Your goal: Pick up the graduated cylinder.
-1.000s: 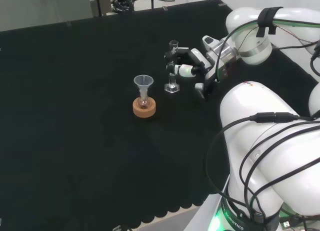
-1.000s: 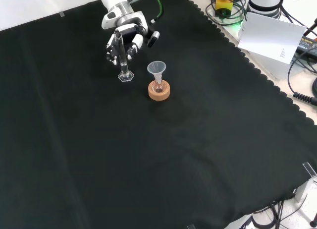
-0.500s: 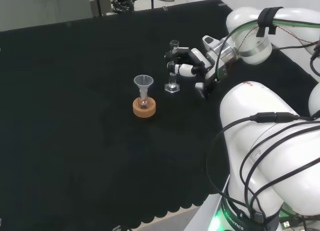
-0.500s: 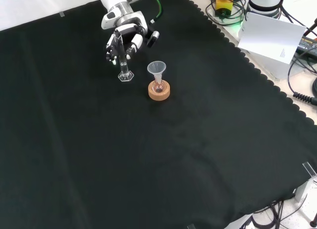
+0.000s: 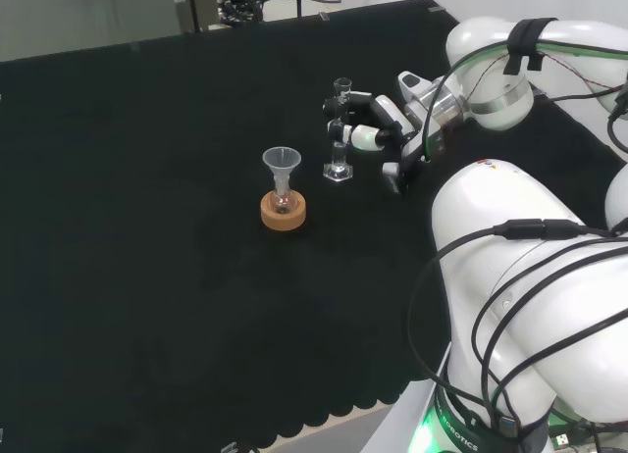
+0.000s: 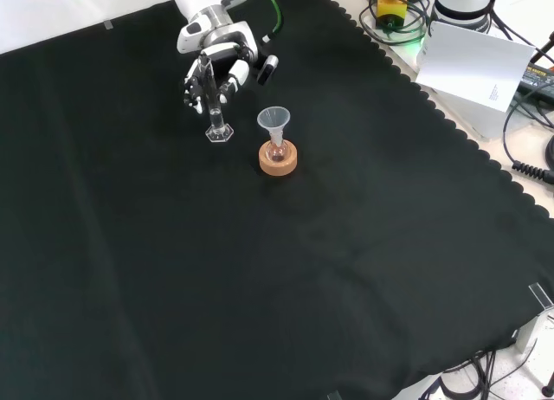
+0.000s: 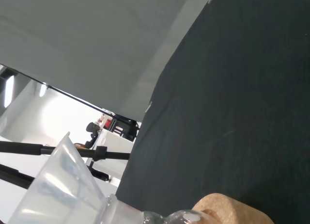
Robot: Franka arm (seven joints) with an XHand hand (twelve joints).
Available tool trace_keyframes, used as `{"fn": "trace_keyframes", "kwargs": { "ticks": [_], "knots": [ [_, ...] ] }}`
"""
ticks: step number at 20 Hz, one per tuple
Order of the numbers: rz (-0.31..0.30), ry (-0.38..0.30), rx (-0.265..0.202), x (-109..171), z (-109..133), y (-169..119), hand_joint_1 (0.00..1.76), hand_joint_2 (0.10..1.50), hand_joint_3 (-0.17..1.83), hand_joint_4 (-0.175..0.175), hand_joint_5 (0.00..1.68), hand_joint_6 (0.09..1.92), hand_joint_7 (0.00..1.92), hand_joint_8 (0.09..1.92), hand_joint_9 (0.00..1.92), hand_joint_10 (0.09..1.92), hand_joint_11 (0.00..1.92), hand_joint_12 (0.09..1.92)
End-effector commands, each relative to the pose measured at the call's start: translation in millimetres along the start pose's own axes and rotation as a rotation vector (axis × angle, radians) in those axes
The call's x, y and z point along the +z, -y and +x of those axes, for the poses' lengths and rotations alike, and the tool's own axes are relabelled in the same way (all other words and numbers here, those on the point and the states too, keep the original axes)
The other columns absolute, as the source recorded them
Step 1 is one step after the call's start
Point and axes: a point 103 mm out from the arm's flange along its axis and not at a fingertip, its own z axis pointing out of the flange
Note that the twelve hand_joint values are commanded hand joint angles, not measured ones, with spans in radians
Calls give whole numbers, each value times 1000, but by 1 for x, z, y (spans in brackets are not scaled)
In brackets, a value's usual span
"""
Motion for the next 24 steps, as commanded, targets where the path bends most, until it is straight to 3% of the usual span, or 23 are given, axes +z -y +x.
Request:
{"fn": "trace_keyframes", "kwargs": {
  "ticks": [1,9,12,16,24],
  "knots": [
    [-17,-15,4,0,-2,1,1120,1077,-175,-37,642,735,589,586,905,324,670,1117],
    [-34,-35,14,0,-5,2,1123,1084,-175,-33,692,746,638,601,951,334,713,1107],
    [-60,-26,15,-1,-4,2,1117,1119,-175,-26,789,695,686,602,1005,317,789,1062],
    [-89,53,13,-6,3,2,1088,1143,-29,-28,928,1030,888,650,1213,259,1070,930],
    [-5,235,-26,-21,23,-4,1094,1149,0,-61,917,1097,971,635,1334,140,1230,833]
  ]
}}
